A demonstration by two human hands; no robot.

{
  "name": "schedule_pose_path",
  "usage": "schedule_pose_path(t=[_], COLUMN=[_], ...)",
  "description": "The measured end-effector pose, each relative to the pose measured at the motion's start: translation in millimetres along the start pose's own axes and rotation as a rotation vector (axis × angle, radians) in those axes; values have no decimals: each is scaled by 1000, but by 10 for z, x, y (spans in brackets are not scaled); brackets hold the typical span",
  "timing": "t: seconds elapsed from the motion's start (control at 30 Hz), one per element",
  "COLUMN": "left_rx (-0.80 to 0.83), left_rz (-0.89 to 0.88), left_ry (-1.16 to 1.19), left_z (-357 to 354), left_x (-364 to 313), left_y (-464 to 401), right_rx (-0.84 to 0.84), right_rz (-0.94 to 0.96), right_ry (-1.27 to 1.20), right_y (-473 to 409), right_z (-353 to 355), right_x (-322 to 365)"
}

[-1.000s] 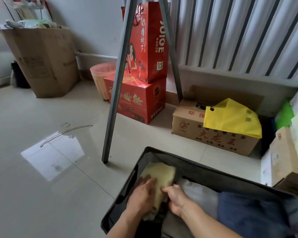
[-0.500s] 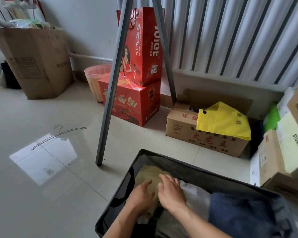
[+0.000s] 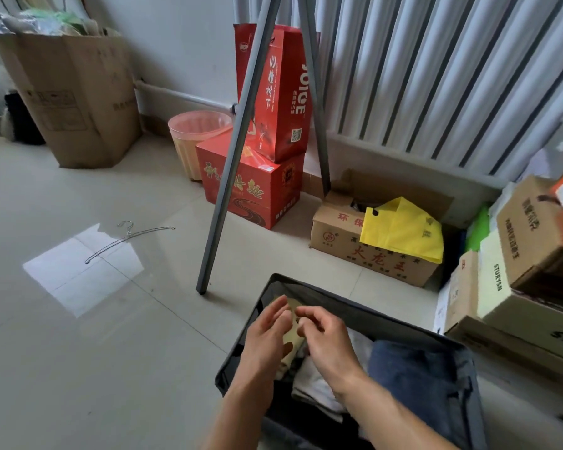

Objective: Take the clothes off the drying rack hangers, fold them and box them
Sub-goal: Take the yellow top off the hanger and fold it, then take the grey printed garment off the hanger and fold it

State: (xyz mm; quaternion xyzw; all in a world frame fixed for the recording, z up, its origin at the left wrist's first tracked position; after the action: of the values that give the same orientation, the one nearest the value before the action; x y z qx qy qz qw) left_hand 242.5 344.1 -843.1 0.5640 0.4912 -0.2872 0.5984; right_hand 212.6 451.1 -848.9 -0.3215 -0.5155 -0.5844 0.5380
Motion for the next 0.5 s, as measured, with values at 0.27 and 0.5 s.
schedule_pose_path(t=[0.27, 0.5], left_rx=[33, 65], left_rz=[53, 34], left_ry=[85, 124], left_z=[49, 53], left_x=[-1285, -2569], left_y=[1171, 2285], right_rx=[57, 132], right_rz=[-79, -102], right_ry=[-37, -58], right_y=[931, 1785], right_z=[338, 596], right_x=[1537, 3034])
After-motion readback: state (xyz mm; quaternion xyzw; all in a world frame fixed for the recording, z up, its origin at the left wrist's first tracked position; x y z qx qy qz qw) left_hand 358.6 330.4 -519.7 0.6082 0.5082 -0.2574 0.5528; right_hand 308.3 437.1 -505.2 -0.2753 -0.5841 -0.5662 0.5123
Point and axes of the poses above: each hand's wrist, its own y-axis away from the middle knuckle, its own z-axis out of the back of the hand, x = y × z, the point moved 2 cm from there along -y, towards the middle knuckle, and after that the axes turned 3 degrees about -y, right-handed, at the moved point
